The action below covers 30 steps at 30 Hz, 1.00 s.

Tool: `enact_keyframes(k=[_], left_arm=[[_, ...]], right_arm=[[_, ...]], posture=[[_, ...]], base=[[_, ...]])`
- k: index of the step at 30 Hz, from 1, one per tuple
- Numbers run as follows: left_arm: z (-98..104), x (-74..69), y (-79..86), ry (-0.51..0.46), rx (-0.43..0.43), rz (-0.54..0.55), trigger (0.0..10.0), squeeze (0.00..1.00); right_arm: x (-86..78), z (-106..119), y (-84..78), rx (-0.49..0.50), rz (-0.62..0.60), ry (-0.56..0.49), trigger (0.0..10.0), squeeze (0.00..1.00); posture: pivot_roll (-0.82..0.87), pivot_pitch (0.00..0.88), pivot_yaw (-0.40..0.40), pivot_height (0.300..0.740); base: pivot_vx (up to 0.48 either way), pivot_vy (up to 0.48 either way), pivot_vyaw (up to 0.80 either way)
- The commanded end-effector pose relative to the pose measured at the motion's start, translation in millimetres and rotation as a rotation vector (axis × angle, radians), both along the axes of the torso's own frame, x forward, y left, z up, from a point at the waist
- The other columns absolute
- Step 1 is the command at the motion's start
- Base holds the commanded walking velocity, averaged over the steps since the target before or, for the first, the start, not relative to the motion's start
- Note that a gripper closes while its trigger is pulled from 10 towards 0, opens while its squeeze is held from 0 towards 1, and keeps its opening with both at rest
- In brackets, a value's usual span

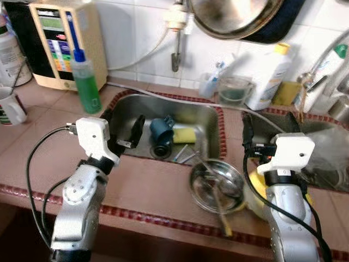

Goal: Kitchen organization

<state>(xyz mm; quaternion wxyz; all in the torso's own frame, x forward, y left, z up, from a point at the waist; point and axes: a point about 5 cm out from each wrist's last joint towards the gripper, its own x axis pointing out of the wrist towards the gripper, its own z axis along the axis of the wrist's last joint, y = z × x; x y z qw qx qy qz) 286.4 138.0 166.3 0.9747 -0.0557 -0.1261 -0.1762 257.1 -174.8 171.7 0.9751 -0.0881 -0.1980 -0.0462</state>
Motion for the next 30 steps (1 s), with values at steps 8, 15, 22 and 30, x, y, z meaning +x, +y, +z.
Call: enact_keyframes(k=[8,15,22,30], left_arm=[[4.1,0.3,6.1,-0.013,0.008,0.021,10.0,0.00],[4.9,0.3,4.7,-0.018,0.017,0.014,10.0,0.00],[2.6,-1.3,0.6,0.000,0.039,-0.037,10.0,0.00],[4.9,-8.0,-3.0,-0.019,0.152,-0.122,10.0,0.00]], right_arm=[[1.1,6.9,4.2,0.005,0.021,-0.031,10.0,0.00],[1.7,6.9,5.2,0.006,0.025,-0.032,10.0,0.00],[-1.1,0.7,4.8,0.018,0.028,-0.008,10.0,0.00],[-6.4,-13.3,4.1,0.047,0.051,0.061,10.0,0.00]], posture=[[0.03,0.000,-0.034,0.740],[0.03,0.000,-0.030,0.740],[0.02,0.000,-0.024,0.740],[0.02,0.000,-0.013,0.740]], base=[[0.000,-0.480,0.00],[0.000,-0.374,0.00],[0.000,0.000,0.00],[0.000,0.000,0.00]])
